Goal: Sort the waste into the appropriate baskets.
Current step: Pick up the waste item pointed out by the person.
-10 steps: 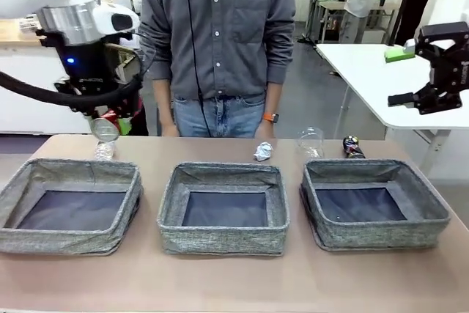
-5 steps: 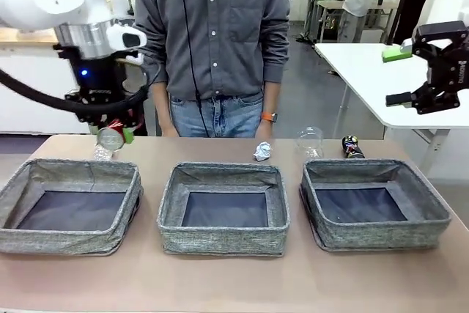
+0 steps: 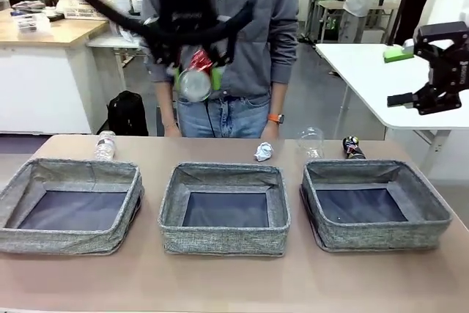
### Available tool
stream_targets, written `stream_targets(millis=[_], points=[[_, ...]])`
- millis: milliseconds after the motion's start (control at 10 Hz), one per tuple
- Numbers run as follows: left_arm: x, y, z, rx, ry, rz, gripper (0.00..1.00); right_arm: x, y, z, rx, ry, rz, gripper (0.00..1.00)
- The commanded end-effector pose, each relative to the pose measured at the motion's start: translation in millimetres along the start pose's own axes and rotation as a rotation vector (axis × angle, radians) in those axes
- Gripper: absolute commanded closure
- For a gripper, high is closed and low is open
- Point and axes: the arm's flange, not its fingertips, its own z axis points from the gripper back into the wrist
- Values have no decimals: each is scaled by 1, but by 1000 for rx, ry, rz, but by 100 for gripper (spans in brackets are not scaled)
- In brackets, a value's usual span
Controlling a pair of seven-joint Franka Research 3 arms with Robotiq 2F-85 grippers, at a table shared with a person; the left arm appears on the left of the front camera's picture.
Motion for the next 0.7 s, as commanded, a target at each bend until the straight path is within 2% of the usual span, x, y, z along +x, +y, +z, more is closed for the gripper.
stream_targets(millis=[0,100,300,500,600], points=[[26,-11,32,75,-25,-55,44,3,0,-2,29,-11,26,0],[27,-23,49,111,-47,-65,44,3,0,-2,29,-11,26,0],[31,-35,65,89,-66,-98,44,3,0,-2,29,-11,26,0],[35,-35,66,87,-95,-57,44,3,0,-2,29,-11,26,0],[25,-28,56,78,-71,-93,44,3,0,-2,29,-11,26,0]])
